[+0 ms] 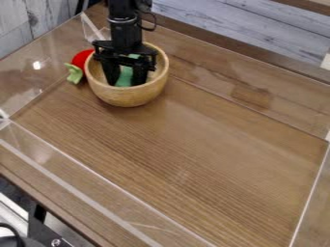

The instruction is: Remove the green block from the brown bowl and put it on the table

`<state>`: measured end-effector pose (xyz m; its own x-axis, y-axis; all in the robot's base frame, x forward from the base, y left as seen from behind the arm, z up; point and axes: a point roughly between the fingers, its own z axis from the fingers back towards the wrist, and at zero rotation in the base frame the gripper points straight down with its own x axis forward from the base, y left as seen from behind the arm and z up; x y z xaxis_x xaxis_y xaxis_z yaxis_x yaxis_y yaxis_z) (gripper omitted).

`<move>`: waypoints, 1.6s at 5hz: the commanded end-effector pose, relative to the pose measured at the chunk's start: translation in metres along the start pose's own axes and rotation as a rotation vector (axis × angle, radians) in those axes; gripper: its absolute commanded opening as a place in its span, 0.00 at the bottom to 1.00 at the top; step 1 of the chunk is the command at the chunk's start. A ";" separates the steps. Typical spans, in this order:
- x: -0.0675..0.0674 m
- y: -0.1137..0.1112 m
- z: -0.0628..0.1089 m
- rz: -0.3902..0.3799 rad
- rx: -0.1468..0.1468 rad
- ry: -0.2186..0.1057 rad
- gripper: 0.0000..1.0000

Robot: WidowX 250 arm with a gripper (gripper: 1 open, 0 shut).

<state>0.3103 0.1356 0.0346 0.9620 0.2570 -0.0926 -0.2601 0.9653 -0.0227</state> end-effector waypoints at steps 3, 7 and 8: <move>-0.003 -0.002 0.088 0.005 -0.074 -0.179 0.00; -0.046 -0.079 0.116 -0.147 -0.157 -0.183 0.00; -0.061 -0.110 0.106 -0.216 -0.154 -0.167 0.00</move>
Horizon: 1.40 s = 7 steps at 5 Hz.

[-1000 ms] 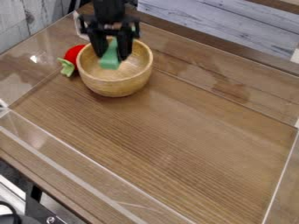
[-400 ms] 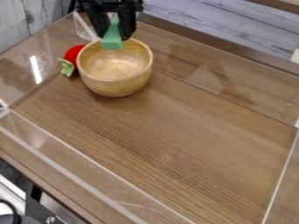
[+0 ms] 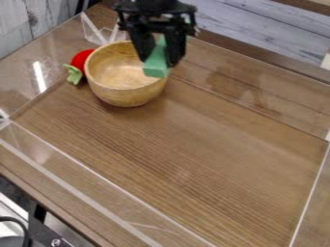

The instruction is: Remove the green block from the brown bowl and put it on the table

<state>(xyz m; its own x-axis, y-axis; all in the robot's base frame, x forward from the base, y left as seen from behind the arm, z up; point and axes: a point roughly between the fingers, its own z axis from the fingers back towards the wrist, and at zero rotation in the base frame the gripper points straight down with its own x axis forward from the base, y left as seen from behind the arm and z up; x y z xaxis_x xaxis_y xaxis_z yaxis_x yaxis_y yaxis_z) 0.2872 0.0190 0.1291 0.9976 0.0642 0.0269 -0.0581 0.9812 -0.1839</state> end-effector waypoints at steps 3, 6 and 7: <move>-0.014 -0.043 -0.032 -0.142 0.031 -0.022 0.00; -0.023 -0.044 -0.082 -0.177 0.044 0.023 0.00; -0.024 -0.045 -0.092 -0.202 0.040 0.032 0.00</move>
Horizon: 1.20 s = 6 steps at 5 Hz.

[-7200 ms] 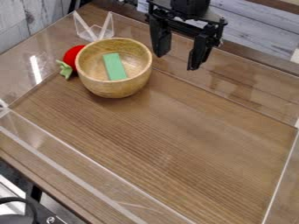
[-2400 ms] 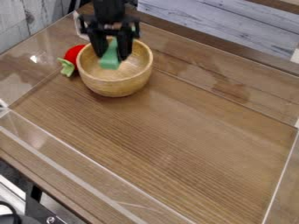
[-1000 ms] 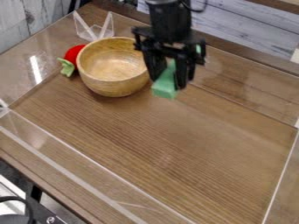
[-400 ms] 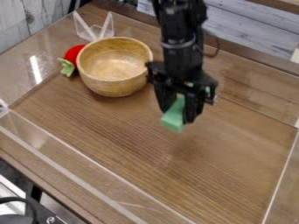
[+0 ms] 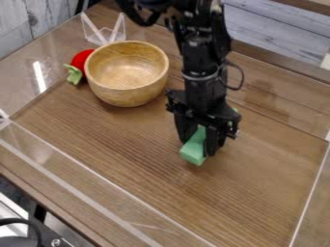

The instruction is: Remove the green block from the brown bowl and put it on the table

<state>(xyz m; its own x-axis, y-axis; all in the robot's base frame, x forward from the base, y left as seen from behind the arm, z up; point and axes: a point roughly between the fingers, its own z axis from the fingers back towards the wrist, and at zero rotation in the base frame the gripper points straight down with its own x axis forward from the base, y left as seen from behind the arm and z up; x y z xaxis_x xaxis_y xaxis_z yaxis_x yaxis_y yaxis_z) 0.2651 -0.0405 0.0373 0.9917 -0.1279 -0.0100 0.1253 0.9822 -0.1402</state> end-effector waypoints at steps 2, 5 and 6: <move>0.003 -0.004 0.003 -0.028 -0.012 -0.028 0.00; 0.005 -0.001 0.012 -0.019 -0.027 -0.030 1.00; 0.004 0.001 0.025 -0.008 -0.027 -0.049 1.00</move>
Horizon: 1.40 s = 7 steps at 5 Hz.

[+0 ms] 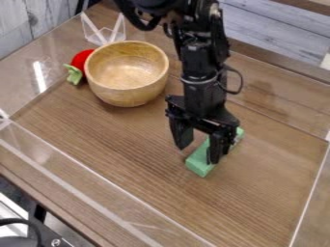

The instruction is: Remove the green block from the brown bowl and put it on the table

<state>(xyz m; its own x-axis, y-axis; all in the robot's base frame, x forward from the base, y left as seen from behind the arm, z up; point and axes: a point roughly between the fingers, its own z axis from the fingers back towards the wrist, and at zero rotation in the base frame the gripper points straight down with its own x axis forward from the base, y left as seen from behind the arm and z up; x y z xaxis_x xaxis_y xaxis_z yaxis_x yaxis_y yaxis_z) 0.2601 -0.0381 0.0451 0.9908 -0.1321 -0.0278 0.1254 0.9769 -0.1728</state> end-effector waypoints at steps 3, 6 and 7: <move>0.011 0.033 0.075 0.053 0.043 -0.180 1.00; 0.017 0.089 0.092 0.115 0.120 -0.251 1.00; 0.019 0.090 0.085 0.115 0.137 -0.254 1.00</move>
<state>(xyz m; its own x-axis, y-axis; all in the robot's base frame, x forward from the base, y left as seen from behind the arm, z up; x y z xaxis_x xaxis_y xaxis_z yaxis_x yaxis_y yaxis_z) 0.2920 0.0608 0.1031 0.9838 0.0176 0.1783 -0.0071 0.9982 -0.0594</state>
